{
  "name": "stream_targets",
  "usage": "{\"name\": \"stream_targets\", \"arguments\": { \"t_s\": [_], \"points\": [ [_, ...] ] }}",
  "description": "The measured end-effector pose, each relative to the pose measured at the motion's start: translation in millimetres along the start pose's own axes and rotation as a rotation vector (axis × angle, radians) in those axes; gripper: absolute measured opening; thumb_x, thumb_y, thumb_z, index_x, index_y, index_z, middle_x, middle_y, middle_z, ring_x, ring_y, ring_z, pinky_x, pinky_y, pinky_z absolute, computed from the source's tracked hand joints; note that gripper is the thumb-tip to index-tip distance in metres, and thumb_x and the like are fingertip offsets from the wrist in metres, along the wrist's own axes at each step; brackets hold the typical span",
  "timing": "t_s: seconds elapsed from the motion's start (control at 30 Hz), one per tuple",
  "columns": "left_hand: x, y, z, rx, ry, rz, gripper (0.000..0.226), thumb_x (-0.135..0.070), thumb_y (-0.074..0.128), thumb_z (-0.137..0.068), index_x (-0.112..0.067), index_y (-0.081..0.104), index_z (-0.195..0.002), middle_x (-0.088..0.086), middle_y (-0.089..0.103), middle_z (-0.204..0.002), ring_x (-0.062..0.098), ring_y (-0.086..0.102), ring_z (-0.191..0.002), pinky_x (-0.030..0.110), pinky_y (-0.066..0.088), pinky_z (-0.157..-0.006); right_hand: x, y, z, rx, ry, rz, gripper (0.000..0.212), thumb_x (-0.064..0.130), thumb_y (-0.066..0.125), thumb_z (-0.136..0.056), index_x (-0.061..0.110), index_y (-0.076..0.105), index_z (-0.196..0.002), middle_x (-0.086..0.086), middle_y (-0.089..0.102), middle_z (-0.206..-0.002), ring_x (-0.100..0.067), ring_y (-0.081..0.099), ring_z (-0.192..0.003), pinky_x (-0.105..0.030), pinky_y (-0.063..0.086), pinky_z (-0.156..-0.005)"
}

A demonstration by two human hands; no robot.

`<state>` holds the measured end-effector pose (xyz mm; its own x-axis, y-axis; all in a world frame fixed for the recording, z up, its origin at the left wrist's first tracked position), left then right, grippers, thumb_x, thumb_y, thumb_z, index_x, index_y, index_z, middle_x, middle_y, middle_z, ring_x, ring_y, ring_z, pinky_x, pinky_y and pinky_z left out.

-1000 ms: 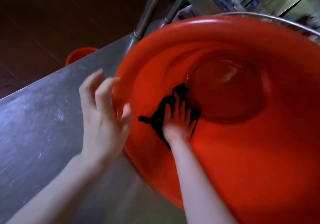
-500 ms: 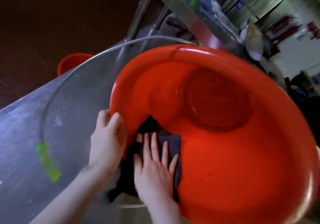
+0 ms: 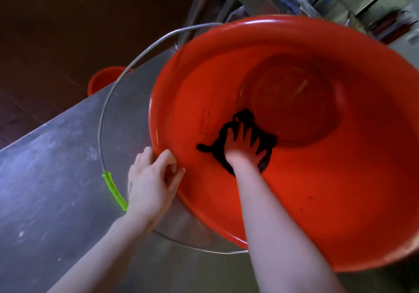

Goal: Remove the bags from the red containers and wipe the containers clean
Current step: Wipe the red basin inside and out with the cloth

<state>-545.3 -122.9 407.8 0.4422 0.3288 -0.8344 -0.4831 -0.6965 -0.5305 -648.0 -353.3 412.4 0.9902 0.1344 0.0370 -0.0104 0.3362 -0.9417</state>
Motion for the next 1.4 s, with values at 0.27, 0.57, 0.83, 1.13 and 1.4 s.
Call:
{"name": "stream_targets", "arguments": {
  "t_s": [0.27,0.57,0.83,1.13,1.4],
  "points": [
    [-3,-3,1,0.044,-0.047,-0.034,0.032,-0.018,0.080,-0.076,-0.014,0.049,-0.072,0.005,0.042,-0.075,0.031,0.045,-0.071,0.044,0.043,-0.065,10,46,134,-0.085,-0.409,0.091,0.063,0.060,0.017,-0.097,0.039,-0.005,-0.152,0.014,-0.010,-0.162,-0.019,-0.005,-0.150,-0.053,-0.001,-0.119],
    [-1,-1,0,0.037,-0.022,-0.014,0.030,-0.022,0.076,-0.079,-0.018,0.046,-0.073,0.002,0.042,-0.077,0.027,0.043,-0.072,0.041,0.041,-0.068,28,-3,-13,-0.002,-0.027,-0.202,0.057,0.054,0.018,-0.101,0.038,0.001,-0.153,0.010,-0.001,-0.163,-0.021,0.000,-0.150,-0.052,-0.002,-0.118],
    [-1,3,4,0.171,-0.117,-0.077,0.017,-0.031,0.051,-0.080,-0.016,0.052,-0.088,0.005,0.039,-0.088,0.033,0.045,-0.086,0.045,0.041,-0.078,22,39,117,-0.142,-0.445,0.098,0.062,0.057,0.015,-0.097,0.039,-0.006,-0.152,0.013,-0.009,-0.162,-0.017,-0.003,-0.150,-0.052,0.004,-0.119],
    [-51,-46,-38,-0.117,0.186,0.011,0.059,0.008,0.059,-0.080,-0.018,0.053,-0.133,0.017,0.026,-0.148,0.036,0.036,-0.133,0.046,0.039,-0.107,6,31,120,-0.037,-0.508,0.154,0.060,0.059,0.012,-0.097,0.044,-0.015,-0.149,0.014,-0.016,-0.161,-0.016,-0.012,-0.149,-0.053,-0.003,-0.119],
    [-25,-17,-19,0.046,0.041,0.100,0.049,-0.003,0.063,-0.086,-0.032,0.046,-0.123,0.003,0.035,-0.128,0.030,0.057,-0.086,0.040,0.054,-0.074,-59,14,119,-0.085,-0.194,0.390,0.061,0.061,0.009,-0.097,0.042,-0.014,-0.150,0.005,-0.014,-0.163,-0.021,-0.010,-0.150,-0.053,-0.002,-0.119]
  ]
}}
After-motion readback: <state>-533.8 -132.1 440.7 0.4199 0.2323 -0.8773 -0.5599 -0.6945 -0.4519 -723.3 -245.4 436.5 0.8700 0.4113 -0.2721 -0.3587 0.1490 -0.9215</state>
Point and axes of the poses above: each hand's wrist, its own z-axis away from the middle knuckle, its own y-axis out of the palm, x = y × z, the point moved 5 cm from there along -z, towards the middle knuckle
